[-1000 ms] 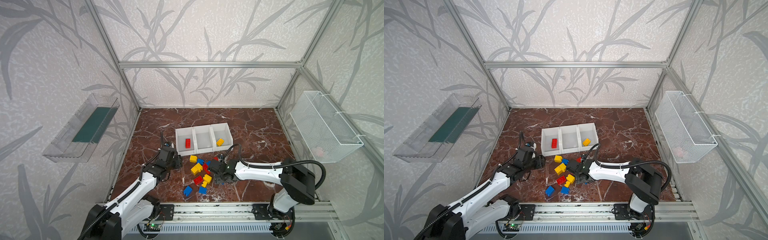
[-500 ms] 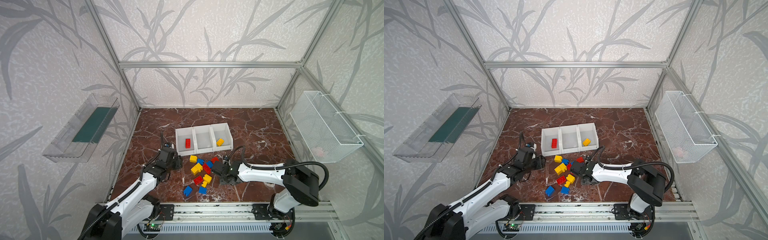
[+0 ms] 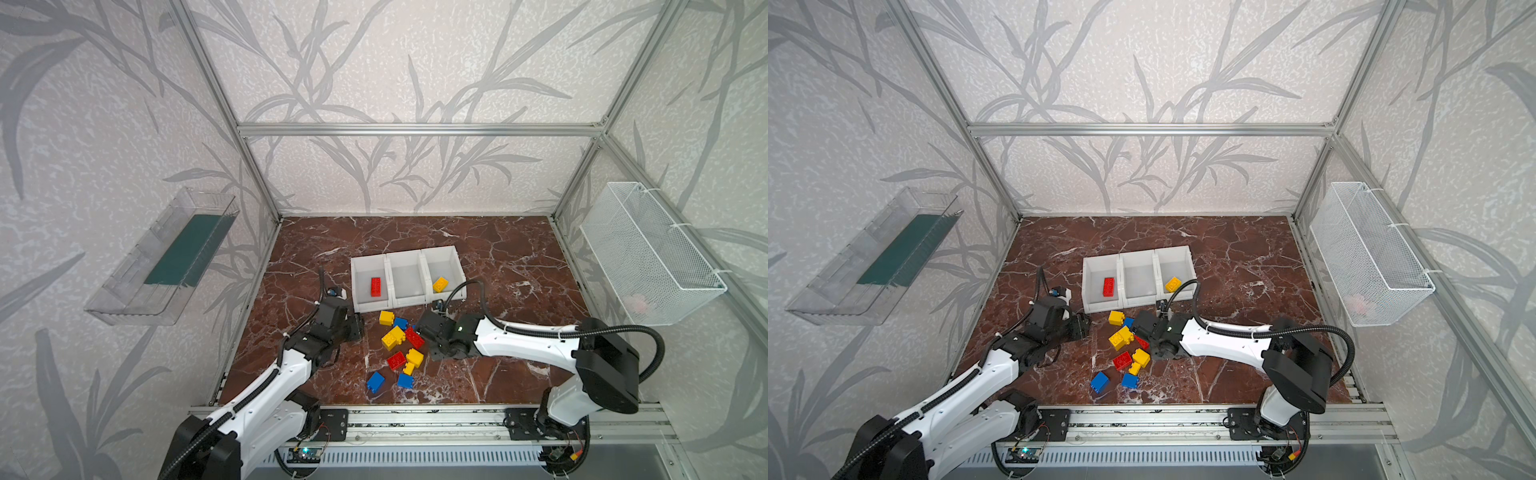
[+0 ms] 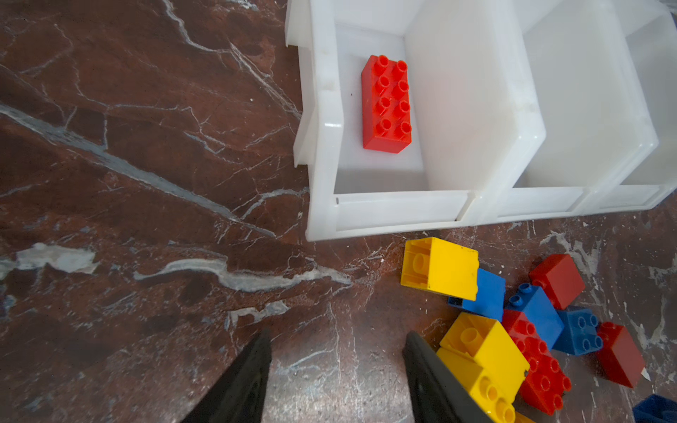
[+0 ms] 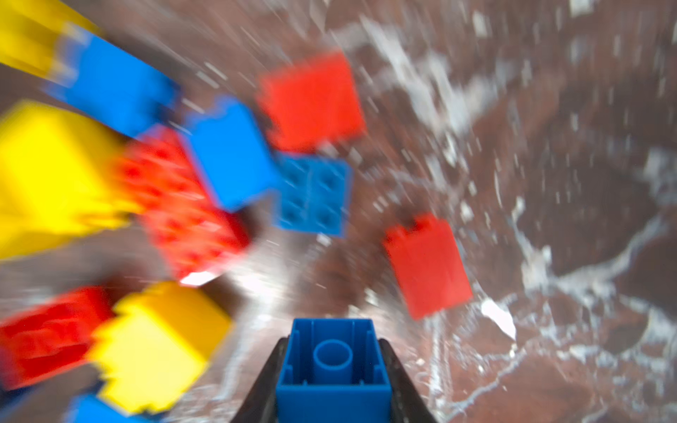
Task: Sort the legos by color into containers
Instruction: 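Carry the blue brick into the middle bin compartment and release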
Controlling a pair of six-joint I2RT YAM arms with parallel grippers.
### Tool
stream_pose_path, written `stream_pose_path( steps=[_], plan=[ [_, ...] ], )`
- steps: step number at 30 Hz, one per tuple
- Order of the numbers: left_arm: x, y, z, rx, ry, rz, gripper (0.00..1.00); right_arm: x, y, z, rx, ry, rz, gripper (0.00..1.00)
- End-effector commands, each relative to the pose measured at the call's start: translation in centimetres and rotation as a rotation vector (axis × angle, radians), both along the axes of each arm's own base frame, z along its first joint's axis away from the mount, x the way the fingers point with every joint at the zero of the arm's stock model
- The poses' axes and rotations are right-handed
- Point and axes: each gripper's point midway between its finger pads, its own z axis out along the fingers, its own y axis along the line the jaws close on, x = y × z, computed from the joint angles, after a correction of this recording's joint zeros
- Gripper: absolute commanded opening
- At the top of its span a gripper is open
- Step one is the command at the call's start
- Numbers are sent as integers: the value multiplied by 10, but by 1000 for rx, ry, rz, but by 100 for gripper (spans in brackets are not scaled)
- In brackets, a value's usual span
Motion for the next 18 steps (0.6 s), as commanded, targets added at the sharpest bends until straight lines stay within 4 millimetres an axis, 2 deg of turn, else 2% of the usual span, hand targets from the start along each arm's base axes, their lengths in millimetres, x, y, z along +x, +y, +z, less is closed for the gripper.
stream_pose_path(
  steps=[1, 5, 9, 14, 16, 18],
  plan=[
    [-3, 5, -1, -2, -5, 31, 61, 38, 14, 37, 14, -89, 84, 30],
    [-5, 6, -2, -8, -8, 41, 61, 88, 33, 62, 68, -134, 124, 30],
    [-7, 6, 0, -16, -13, 44, 61, 136, 49, 58, 80, -122, 138, 30],
    [-8, 3, 0, -26, -10, 35, 61, 173, 60, 49, 88, -91, 134, 31],
    [-8, 2, 0, -28, -8, 27, 61, 180, 60, 45, 81, -84, 126, 35],
    [-9, -1, 1, -36, -9, 15, 61, 183, 59, 43, 81, -80, 118, 46]
  ],
)
